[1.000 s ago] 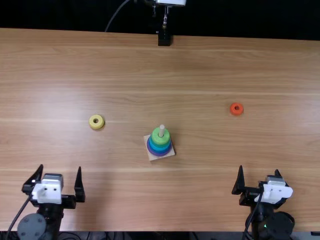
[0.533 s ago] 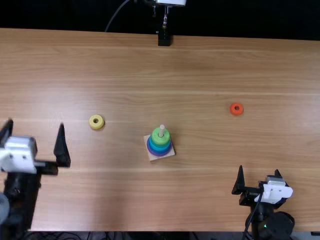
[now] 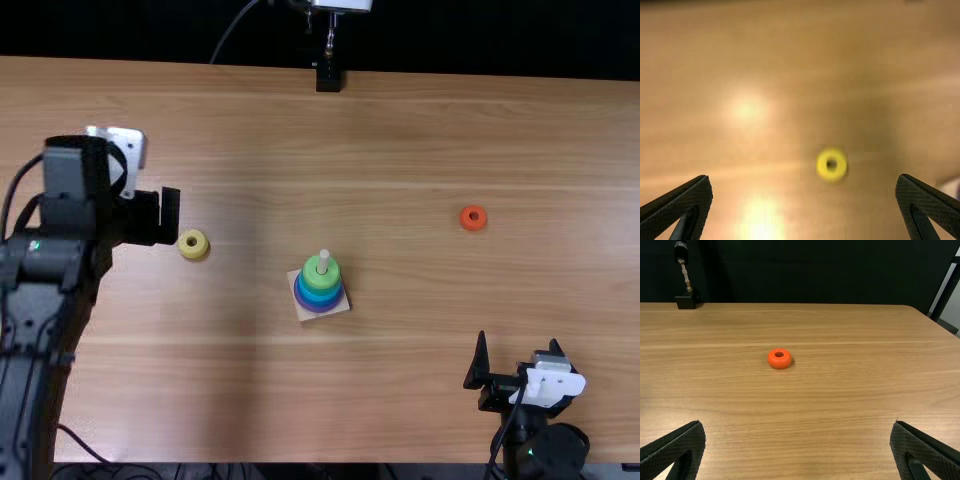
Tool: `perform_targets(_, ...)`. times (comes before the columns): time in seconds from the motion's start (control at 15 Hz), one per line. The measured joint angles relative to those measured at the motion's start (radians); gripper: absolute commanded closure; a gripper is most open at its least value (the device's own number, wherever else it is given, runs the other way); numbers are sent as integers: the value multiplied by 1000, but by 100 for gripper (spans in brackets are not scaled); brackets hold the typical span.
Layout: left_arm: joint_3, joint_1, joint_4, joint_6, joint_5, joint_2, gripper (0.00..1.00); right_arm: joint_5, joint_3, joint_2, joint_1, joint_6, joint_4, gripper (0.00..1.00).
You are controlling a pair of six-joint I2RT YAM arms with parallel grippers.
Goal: Build the Hanoi tower: stack the rings onto the peg from bottom to top in this color order: purple, dark blue, light blue, dark green, light green, yellow, orange.
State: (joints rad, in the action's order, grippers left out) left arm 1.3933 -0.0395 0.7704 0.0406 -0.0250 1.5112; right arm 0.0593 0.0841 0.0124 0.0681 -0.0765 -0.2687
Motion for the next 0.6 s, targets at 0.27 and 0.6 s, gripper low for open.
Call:
perform_targets(0.27, 1, -1, 16, 0, -13, 201, 0, 0, 0, 0, 0, 0, 0, 0)
perform_targets(0.6, 1, -81, 7, 0, -12, 404, 0, 0, 0, 0, 0, 0, -1, 0)
